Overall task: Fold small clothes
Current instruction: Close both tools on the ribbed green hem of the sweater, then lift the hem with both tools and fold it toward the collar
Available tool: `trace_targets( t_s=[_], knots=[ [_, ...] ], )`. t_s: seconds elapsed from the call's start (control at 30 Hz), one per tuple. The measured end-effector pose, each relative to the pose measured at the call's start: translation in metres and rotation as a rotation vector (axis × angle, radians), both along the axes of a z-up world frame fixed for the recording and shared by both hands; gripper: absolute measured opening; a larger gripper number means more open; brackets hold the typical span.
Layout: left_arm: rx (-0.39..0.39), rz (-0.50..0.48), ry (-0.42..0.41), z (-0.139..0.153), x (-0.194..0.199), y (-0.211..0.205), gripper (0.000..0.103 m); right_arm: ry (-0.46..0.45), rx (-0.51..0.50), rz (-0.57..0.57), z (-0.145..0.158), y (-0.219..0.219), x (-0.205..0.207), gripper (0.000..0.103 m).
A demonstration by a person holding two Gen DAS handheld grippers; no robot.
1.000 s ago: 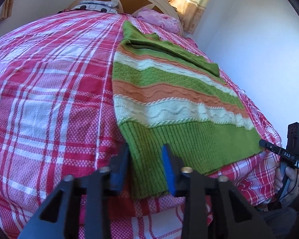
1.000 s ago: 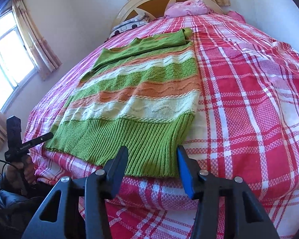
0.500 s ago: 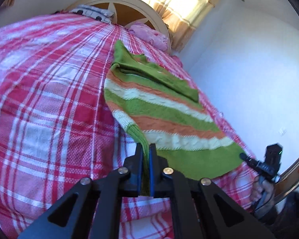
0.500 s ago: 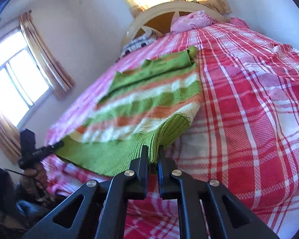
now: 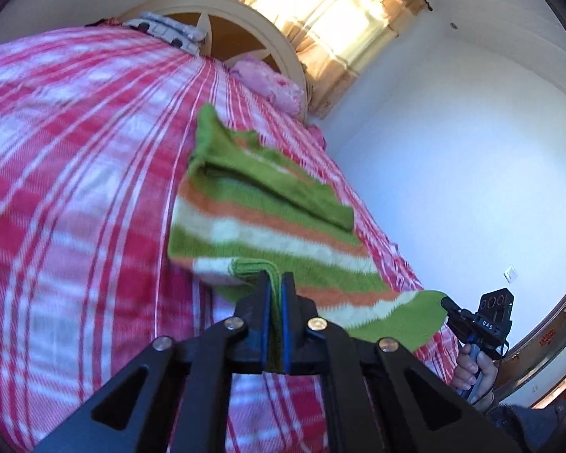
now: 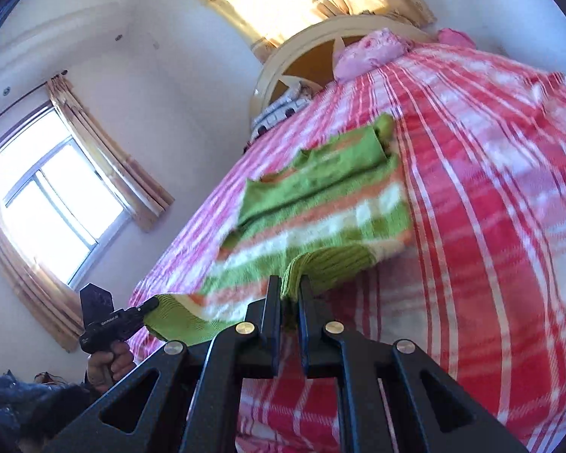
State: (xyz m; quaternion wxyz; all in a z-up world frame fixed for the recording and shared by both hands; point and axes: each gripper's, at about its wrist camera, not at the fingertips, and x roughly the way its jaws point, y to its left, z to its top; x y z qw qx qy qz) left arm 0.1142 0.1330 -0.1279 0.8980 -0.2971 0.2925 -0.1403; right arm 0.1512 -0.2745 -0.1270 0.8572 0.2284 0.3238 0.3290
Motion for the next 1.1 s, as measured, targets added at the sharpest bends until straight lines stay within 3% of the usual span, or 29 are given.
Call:
trace_targets(
  t_s=[0.17, 0.7, 1.1],
  knots=[
    [0.031, 0.006, -0.045, 0.024, 0.03, 0.008, 0.005, -0.049, 0.005, -0.008, 0.025, 0.008, 0.029, 0.006],
    [-0.028, 0.067, -0.064, 0.053, 0.142, 0.033, 0.004, -0.105, -0.04, -0.046, 0.081, 0.036, 0.145, 0.005],
    [0.004, 0.087, -0.017, 0.05, 0.239, 0.049, 0.004, -0.065, -0.102, -0.088, 0.081, 0.05, 0.244, 0.005]
  ],
)
